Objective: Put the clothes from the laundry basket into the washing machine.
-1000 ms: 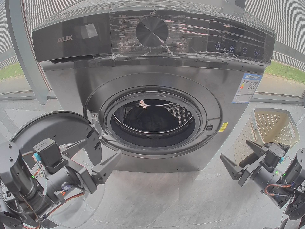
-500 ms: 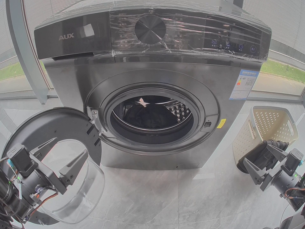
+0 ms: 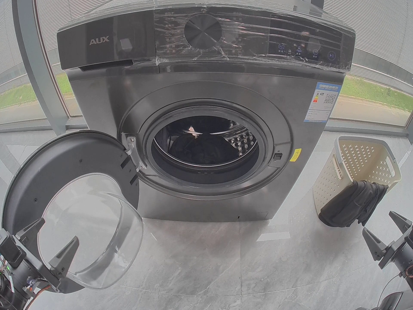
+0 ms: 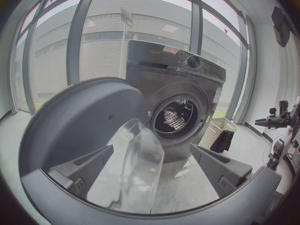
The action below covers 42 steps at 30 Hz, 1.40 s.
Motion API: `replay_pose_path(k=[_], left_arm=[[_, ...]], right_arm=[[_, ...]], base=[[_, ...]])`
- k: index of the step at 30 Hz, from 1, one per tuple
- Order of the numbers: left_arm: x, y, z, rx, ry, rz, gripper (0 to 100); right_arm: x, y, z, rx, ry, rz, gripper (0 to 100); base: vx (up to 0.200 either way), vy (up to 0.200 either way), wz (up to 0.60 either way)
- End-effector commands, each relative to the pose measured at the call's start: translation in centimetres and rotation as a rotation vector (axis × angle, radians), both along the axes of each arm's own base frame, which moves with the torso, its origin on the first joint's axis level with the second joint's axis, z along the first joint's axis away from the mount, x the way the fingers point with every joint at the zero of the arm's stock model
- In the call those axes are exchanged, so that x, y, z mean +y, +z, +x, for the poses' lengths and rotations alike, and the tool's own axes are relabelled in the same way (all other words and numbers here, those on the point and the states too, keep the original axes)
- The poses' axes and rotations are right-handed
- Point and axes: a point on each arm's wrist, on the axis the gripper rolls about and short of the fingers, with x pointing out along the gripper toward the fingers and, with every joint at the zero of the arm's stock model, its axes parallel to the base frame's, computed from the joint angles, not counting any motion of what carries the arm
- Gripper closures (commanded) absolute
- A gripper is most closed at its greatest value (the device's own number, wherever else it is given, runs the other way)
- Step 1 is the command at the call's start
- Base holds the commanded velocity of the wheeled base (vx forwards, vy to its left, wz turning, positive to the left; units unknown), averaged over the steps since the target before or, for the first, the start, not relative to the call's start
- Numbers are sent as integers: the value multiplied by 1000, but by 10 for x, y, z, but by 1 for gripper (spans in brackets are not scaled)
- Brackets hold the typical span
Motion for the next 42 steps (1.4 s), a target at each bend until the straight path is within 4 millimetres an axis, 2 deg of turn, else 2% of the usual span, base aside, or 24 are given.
replay_pose_path(k=[1, 6, 10, 12, 15, 18, 19, 21, 25, 29, 30, 32, 37, 42], left_arm=[[19, -9, -25, -60, 96, -38, 0], [25, -22, -34, -3, 146, 9, 0], [30, -31, -47, -13, 215, 4, 0], [31, -33, -49, -17, 224, 1, 0], [31, -39, -58, -32, 192, -12, 0], [31, -43, -63, -50, 184, -7, 0], [31, -48, -71, -96, 150, 4, 0], [30, -50, -70, -71, 143, 8, 0], [31, -53, -70, -35, 204, -33, 0], [31, -53, -70, -32, 282, -43, 0], [31, -53, -71, -37, 351, -36, 0], [29, -54, -77, -104, 384, -27, 0], [28, -55, -78, -122, 322, -11, 0], [28, -58, -78, -94, 318, 3, 0]], right_arm=[[-14, -8, -18, -22, -35, 30, 0], [-21, -15, -24, 8, -114, -2, 0], [-33, -28, -49, -38, -145, -54, 0], [-34, -30, -53, -67, -146, -63, 0], [-33, -36, -71, -191, -105, -117, 0], [-33, -39, -72, -163, -95, -120, 0], [-33, -43, -71, -132, -91, -111, 0], [-32, -47, -71, -87, -88, -78, 0], [-33, -48, -72, -59, -109, -20, 0], [-32, -48, -72, -58, -215, -73, 0], [-30, -49, -76, -80, -276, -92, 0], [-29, -49, -77, -96, -258, -86, 0], [-29, -49, -79, -117, -244, -32, 0], [-31, -50, -79, -115, -318, -1, 0]], base=[[0, 0, 0], [0, 0, 0], [0, 0, 0], [0, 0, 0], [0, 0, 0], [0, 0, 0], [0, 0, 0], [0, 0, 0], [0, 0, 0], [0, 0, 0], [0, 0, 0], [0, 0, 0], [0, 0, 0], [0, 0, 0]])
